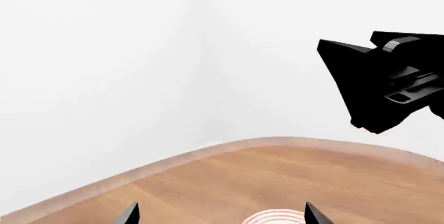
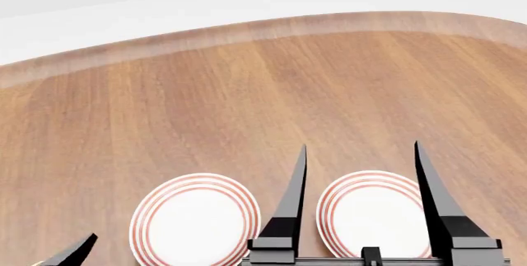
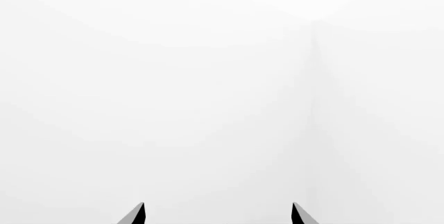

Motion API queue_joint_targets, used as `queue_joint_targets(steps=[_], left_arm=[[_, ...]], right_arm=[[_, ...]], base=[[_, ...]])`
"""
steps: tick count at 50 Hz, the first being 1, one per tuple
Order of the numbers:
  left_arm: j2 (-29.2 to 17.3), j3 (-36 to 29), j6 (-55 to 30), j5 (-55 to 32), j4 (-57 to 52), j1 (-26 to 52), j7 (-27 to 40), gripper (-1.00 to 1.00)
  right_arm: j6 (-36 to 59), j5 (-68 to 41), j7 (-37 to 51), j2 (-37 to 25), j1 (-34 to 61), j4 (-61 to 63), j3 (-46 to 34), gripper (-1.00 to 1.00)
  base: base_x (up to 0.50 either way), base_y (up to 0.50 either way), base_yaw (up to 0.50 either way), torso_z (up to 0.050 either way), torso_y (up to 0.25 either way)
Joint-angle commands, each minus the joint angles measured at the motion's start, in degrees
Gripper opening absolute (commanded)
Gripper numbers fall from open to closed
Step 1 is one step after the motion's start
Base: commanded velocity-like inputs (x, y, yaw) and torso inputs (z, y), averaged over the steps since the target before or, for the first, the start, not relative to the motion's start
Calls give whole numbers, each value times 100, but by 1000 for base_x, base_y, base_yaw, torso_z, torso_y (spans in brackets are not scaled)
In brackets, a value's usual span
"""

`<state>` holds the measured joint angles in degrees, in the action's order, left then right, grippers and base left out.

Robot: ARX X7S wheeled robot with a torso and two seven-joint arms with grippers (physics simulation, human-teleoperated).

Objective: Put the white mug on the left plate.

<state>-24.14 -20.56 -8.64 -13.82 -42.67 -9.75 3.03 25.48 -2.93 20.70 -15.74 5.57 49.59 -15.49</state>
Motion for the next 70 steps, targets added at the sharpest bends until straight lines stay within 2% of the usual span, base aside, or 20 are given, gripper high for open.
queue_joint_targets(steps=[1, 18, 38, 52, 70], left_arm=[[-323, -281, 898, -69, 677, -419, -619, 100], [-347, -827, 1645, 410, 1373, -988, -922, 100], [-473, -1261, 2163, 893, 1677, -1449, -1045, 100], [-497, -1457, 2114, 1070, 1779, -1524, -1079, 100], [-113, -1566, 1122, 1400, 2009, -1251, -817, 100]], right_arm=[[104, -36, 21, -18, 52, 17, -48, 100], [249, -4, 60, -72, 135, 51, -155, 100], [461, 43, 113, -122, 212, 159, -271, 100], [463, 15, 141, -155, 224, 165, -279, 100], [412, -38, 181, -193, 214, 168, -253, 100]], base=[[0, 0, 0, 0, 0], [0, 0, 0, 0, 0], [0, 0, 0, 0, 0], [0, 0, 0, 0, 0], [0, 0, 0, 0, 0]])
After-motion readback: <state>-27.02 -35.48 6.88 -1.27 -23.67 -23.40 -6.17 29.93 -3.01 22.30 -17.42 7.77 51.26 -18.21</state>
